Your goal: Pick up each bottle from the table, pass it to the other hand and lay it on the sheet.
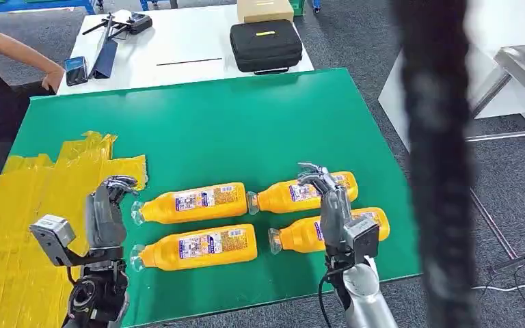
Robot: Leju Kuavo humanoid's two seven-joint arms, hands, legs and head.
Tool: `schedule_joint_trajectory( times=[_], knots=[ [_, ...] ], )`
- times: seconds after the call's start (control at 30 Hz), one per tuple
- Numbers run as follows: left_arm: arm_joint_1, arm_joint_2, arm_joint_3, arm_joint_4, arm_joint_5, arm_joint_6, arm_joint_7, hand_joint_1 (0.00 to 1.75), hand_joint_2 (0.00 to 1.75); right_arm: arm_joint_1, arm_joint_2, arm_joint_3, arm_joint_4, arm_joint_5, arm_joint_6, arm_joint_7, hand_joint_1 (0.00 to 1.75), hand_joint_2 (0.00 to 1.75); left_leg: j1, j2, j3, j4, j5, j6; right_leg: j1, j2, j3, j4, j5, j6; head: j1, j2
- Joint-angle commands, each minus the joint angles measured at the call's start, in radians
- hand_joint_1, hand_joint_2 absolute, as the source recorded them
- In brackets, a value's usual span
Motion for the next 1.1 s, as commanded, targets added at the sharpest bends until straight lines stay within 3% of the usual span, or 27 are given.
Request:
schedule_joint_trajectory(
  times=[0.03, 0.1, 0.17, 0.53, 0.7, 0.83, 0.87, 0.97, 1.1],
  knots=[
    [0.024, 0.011, 0.106, -0.012, 0.043, 0.012, 0.011, 0.0, 0.0, 0.171, -0.158, -0.043, -0.208, 0.14, 0.033, 0.071, 0.0, 1.75, 0.001, -0.003, 0.008, 0.0, -0.004, -0.003, 0.001, -0.005, 0.009, -0.001, -0.005, 0.0, 0.0, 0.0],
    [0.018, 0.008, 0.116, 0.003, 0.044, -0.003, 0.003, 0.0, 0.0, 0.212, -0.156, -0.095, -0.267, 0.134, 0.072, 0.068, 0.0, 1.75, 0.002, -0.007, 0.011, 0.001, -0.006, -0.004, 0.002, -0.01, 0.014, 0.0, -0.009, 0.0, 0.0, 0.0],
    [0.027, 0.005, 0.111, 0.002, 0.041, -0.009, 0.002, 0.0, 0.0, 0.239, -0.162, -0.117, -0.288, 0.136, 0.073, 0.066, 0.0, 1.75, 0.0, -0.006, 0.007, 0.001, -0.004, -0.002, 0.001, -0.007, 0.009, 0.0, -0.007, 0.002, 0.0, 0.0],
    [0.025, 0.005, 0.085, -0.007, 0.018, -0.015, 0.002, 0.0, 0.0, 0.246, -0.152, -0.138, -0.28, 0.142, 0.092, 0.063, 0.0, 1.75, -0.001, -0.001, 0.004, 0.0, -0.004, -0.001, 0.0, -0.001, 0.004, -0.001, -0.003, 0.002, 0.0, 0.0],
    [0.012, 0.0, 0.091, -0.01, 0.007, -0.021, 0.023, 0.0, 0.0, 0.25, -0.196, -0.15, -0.324, 0.343, 0.093, 0.141, 0.0, 1.75, 0.0, 0.0, 0.011, 0.002, -0.008, -0.003, 0.002, -0.002, 0.011, 0.0, -0.007, 0.001, 0.0, 0.0],
    [0.01, 0.005, 0.1, 0.003, 0.006, -0.022, 0.032, 0.0, 0.0, 0.276, -0.22, -0.188, -0.376, 0.465, 0.079, 0.172, 0.0, 1.75, -0.002, -0.002, 0.005, 0.0, -0.004, 0.0, 0.0, -0.003, 0.005, 0.0, -0.004, 0.002, 0.0, 0.0],
    [0.013, 0.004, 0.103, 0.002, 0.006, -0.022, 0.032, 0.0, 0.0, 0.281, -0.227, -0.201, -0.389, 0.5, 0.066, 0.178, 0.0, 1.75, 0.0, -0.001, 0.012, 0.002, -0.009, -0.003, 0.001, -0.004, 0.013, 0.001, -0.008, 0.002, 0.0, 0.0],
    [0.041, -0.002, 0.106, -0.025, 0.006, -0.023, 0.033, 0.0, 0.0, 0.307, -0.232, -0.212, -0.408, 0.631, 0.002, 0.213, 0.0, 1.75, -0.001, -0.001, 0.008, 0.001, -0.006, -0.002, 0.0, -0.002, 0.009, 0.0, -0.006, 0.002, 0.0, 0.0],
    [0.033, -0.002, 0.096, -0.023, 0.003, -0.027, 0.038, 0.0, 0.0, 0.255, -0.267, -0.172, -0.34, 0.719, -0.016, 0.264, 0.0, 1.75, -0.002, 0.001, 0.007, 0.0, -0.005, -0.001, 0.0, 0.0, 0.007, -0.001, -0.004, 0.002, 0.0, 0.0]
  ],
)
